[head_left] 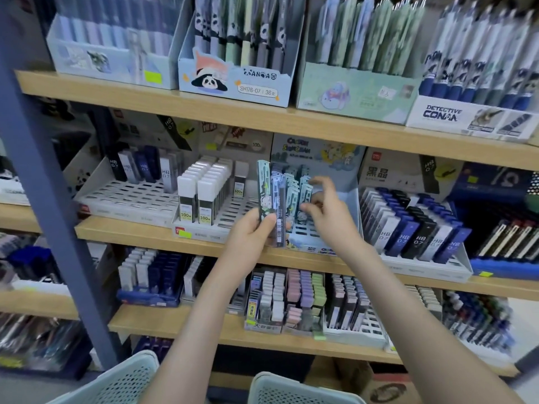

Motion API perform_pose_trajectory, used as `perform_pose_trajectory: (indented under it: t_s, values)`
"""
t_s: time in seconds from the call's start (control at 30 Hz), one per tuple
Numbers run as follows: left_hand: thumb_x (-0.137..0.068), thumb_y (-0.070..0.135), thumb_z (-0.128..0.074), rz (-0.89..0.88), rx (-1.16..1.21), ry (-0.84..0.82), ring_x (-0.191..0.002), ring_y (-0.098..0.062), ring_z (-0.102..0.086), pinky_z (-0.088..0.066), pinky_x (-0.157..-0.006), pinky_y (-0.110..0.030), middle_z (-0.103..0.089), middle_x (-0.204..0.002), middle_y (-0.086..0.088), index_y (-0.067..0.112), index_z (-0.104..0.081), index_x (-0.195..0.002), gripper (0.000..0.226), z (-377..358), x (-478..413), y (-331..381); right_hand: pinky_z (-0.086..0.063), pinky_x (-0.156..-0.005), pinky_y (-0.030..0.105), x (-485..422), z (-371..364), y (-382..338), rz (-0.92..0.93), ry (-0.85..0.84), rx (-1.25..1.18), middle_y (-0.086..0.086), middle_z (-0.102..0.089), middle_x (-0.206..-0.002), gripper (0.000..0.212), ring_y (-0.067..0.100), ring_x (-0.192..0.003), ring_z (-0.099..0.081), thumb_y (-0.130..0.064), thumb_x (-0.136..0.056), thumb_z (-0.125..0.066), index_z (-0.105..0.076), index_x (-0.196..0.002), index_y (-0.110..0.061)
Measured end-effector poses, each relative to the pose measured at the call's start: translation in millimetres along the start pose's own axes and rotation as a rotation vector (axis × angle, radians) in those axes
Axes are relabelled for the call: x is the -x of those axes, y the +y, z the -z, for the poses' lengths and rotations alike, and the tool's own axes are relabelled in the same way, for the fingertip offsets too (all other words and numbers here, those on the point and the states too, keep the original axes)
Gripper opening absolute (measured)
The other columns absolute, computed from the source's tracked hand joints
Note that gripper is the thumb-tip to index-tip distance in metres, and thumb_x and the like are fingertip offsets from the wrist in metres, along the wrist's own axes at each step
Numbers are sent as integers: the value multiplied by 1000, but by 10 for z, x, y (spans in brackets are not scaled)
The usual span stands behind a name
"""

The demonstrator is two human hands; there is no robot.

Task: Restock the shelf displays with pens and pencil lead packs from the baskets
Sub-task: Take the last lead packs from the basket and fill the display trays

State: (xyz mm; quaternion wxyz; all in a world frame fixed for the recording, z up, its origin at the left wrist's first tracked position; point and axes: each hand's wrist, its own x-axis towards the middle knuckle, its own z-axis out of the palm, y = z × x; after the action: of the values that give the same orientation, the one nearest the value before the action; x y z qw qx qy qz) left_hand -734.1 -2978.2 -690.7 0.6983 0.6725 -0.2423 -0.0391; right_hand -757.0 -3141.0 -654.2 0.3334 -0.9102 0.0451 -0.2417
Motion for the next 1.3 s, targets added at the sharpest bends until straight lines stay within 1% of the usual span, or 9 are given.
perform_pose_trajectory:
  t_s: [0.07, 0.23, 0.37, 0.47, 0.63, 0.73, 0.9, 1.1, 1.3]
  values:
    - [-101, 18, -44, 2, 8, -7, -86, -23, -68, -56, -81, -41, -74, -94, -1, 16, -62, -96, 19, -17, 1, 6, -35, -46, 17, 29, -31, 25, 46, 47, -5, -6, -51, -79, 48, 7, -55, -49, -12, -97, -48, -27, -139, -25]
    - [-101, 16, -43, 3, 35, -51, -77, -10, -69, -55, -78, -36, -75, -94, 0, 11, -60, -99, 18, -36, 22, 21, -35, -58, 5, 44, -52, 66, 117, 67, 30, -4, -43, -98, 42, -24, -71, -47, -5, -98, -43, -37, -136, -22]
    - [-101, 16, -43, -8, 56, -48, -76, -10, -69, -56, -75, -32, -75, -90, 3, 15, -61, -96, 19, -6, 36, 12, -33, -80, 25, 16, -40, 103, 161, 80, 113, -7, -41, -102, 42, 16, -111, -44, -8, -96, -49, -40, -135, -20]
    - [-101, 16, -43, -5, 54, -53, -74, -10, -69, -57, -71, -27, -75, -89, 5, 13, -62, -98, 19, -4, 53, 17, -34, -76, 27, 22, -49, 121, 116, 56, 72, -4, -46, -94, 44, 17, -99, -47, -7, -95, -49, -39, -136, -22]
    - [-100, 23, -46, 3, 4, -67, -79, -17, -68, -57, -77, -38, -74, -91, 0, 7, -61, -106, 23, -22, 78, 8, -32, -85, 25, 167, -16, -52, 148, 213, 121, -1, -51, -116, 38, 17, -112, -42, -22, -96, -50, -44, -133, -21]
    - [-98, 31, -50, -2, -26, -75, -89, -33, -65, -56, -82, -45, -68, -99, -19, 3, -60, -105, 31, -40, 84, 6, -40, -68, 14, 373, -21, -314, 83, 138, -212, -6, -55, -94, 29, -1, -76, -49, -29, -89, -61, -51, -116, -27]
    - [-99, 24, -49, -25, -48, -136, -99, -22, -66, -54, -88, -45, -70, -107, -5, 19, -65, -109, 20, -84, 128, 34, -34, -49, 15, 432, -20, -347, -95, -7, -403, -5, -53, -63, 7, 0, -46, -42, -15, -85, -67, -60, -86, -15]
    - [-101, 11, -42, -38, 90, -97, -86, -9, -69, -56, -77, -23, -70, -98, 2, 16, -61, -103, 20, -44, 130, 69, -41, -56, 25, 394, 183, -223, -77, 52, -771, 3, -53, -72, 10, 10, -55, -45, -19, -98, -49, -50, -90, -12]
    - [-102, 11, -38, -39, 131, -69, -74, -9, -67, -57, -72, -24, -67, -85, -1, 14, -58, -98, 20, 31, 91, 55, -52, -80, 28, 247, 301, -160, 9, -32, -435, -12, -59, -106, 14, -4, -87, -59, -24, -100, -46, -58, -102, -28]
